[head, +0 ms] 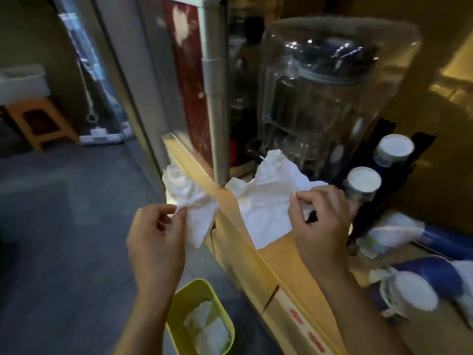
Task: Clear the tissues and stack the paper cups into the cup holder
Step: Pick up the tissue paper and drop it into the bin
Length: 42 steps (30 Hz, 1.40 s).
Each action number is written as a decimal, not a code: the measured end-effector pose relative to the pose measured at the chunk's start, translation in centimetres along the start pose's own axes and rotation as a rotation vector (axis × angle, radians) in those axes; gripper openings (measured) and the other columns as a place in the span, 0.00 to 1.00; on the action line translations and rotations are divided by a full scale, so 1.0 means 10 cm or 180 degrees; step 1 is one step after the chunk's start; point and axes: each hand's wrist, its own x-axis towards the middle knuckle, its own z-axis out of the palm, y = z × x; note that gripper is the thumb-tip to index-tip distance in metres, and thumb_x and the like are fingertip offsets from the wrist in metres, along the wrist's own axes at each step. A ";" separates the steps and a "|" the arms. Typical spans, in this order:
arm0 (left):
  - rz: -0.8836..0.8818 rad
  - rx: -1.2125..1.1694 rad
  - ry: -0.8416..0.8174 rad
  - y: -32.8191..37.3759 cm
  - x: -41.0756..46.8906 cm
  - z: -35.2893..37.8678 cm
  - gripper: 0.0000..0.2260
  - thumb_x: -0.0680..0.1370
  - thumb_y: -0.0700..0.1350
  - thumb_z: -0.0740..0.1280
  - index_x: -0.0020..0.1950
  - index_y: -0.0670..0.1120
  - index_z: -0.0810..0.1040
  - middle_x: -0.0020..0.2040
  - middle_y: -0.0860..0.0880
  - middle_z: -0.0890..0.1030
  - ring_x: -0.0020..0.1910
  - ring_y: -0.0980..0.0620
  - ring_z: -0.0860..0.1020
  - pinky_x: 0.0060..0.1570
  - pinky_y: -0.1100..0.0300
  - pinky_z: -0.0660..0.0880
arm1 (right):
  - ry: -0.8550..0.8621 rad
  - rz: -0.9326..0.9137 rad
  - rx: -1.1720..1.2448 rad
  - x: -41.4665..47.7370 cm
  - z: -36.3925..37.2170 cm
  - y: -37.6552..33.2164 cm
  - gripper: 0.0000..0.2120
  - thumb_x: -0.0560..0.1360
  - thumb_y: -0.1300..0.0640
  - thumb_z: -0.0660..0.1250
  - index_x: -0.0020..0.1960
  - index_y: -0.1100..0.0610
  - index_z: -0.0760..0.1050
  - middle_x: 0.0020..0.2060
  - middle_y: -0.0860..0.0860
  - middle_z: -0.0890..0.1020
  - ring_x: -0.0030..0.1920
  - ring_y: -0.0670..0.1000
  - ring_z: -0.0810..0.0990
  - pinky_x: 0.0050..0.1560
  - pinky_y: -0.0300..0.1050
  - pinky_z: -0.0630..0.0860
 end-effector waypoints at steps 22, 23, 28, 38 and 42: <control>-0.3411 -0.0091 -0.0322 -3.71 -1.18 0.47 0.06 0.75 0.40 0.65 0.39 0.41 0.74 0.35 0.45 0.75 0.36 0.48 0.73 0.38 0.54 0.73 | -0.3359 0.2135 0.0545 -3.08 2.45 0.46 0.03 0.72 0.63 0.66 0.39 0.60 0.76 0.38 0.58 0.80 0.38 0.55 0.76 0.31 0.39 0.66; -0.3513 -0.0059 -0.0394 -3.90 -1.28 0.59 0.05 0.76 0.41 0.65 0.41 0.41 0.75 0.37 0.45 0.77 0.37 0.49 0.74 0.38 0.55 0.74 | -0.3467 0.2247 0.0485 -3.30 2.55 0.55 0.04 0.73 0.62 0.65 0.39 0.59 0.75 0.38 0.57 0.80 0.37 0.52 0.75 0.30 0.35 0.66; -0.3729 0.0592 -0.0856 -4.73 -1.80 1.10 0.04 0.78 0.44 0.63 0.47 0.44 0.74 0.46 0.46 0.78 0.44 0.49 0.76 0.43 0.57 0.74 | -0.3930 0.2479 0.0138 -4.27 2.94 1.01 0.07 0.74 0.60 0.65 0.37 0.53 0.72 0.36 0.50 0.77 0.37 0.49 0.74 0.30 0.35 0.63; -0.3750 0.1316 -0.2401 -5.38 -2.25 1.49 0.15 0.80 0.47 0.57 0.64 0.43 0.70 0.63 0.40 0.75 0.61 0.42 0.75 0.64 0.47 0.72 | -0.5285 0.1572 -0.1119 -5.08 3.34 1.49 0.13 0.74 0.54 0.62 0.56 0.58 0.73 0.56 0.59 0.78 0.57 0.61 0.75 0.52 0.49 0.73; -0.3697 0.1403 -0.2298 -5.03 -1.98 1.33 0.17 0.76 0.48 0.63 0.63 0.43 0.72 0.62 0.41 0.77 0.58 0.41 0.76 0.53 0.52 0.73 | -0.5352 0.1394 -0.0791 -4.68 3.18 1.36 0.18 0.75 0.52 0.62 0.61 0.59 0.69 0.61 0.58 0.72 0.61 0.60 0.71 0.55 0.51 0.70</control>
